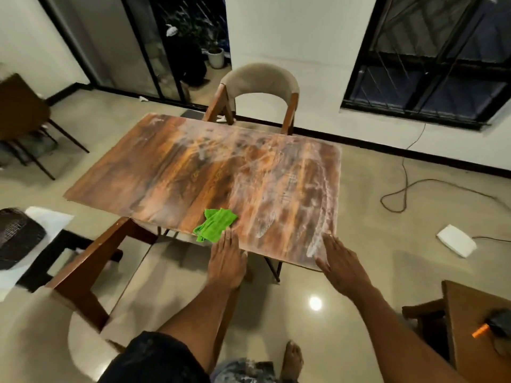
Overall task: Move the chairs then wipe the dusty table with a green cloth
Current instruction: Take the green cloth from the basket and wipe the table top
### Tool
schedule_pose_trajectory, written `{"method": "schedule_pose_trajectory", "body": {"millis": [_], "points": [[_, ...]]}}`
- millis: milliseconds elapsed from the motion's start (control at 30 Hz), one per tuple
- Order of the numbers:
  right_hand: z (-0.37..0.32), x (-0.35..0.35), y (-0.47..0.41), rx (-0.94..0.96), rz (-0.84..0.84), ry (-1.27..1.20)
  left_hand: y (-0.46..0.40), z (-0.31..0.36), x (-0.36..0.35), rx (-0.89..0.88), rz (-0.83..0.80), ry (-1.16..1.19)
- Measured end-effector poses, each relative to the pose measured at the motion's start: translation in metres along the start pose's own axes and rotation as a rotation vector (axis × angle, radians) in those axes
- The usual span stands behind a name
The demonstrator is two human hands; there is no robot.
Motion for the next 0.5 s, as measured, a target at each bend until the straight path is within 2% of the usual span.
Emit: {"method": "schedule_pose_trajectory", "body": {"millis": [133, 300, 500], "points": [[-0.014, 0.001, -0.045, 0.134, -0.037, -0.009, -0.008, -0.007, 0.005, 0.09, 0.056, 0.034], [-0.064, -0.015, -0.097, 0.279, -0.087, -0.053, -0.013, -0.034, 0.01, 0.212, 0.013, 0.051], [-0.107, -0.028, -0.157, 0.331, -0.167, 0.004, -0.059, -0.085, 0.022, 0.29, 0.022, 0.024]]}}
Point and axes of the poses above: each hand's wrist, its own y-axis away from the middle knuckle, its own x-axis out of the back of the hand, z = x × y, the point moved 7 cm from there along -y, towards the middle knuckle, and after that the axes turned 7 degrees about y, right-handed, at the moved point
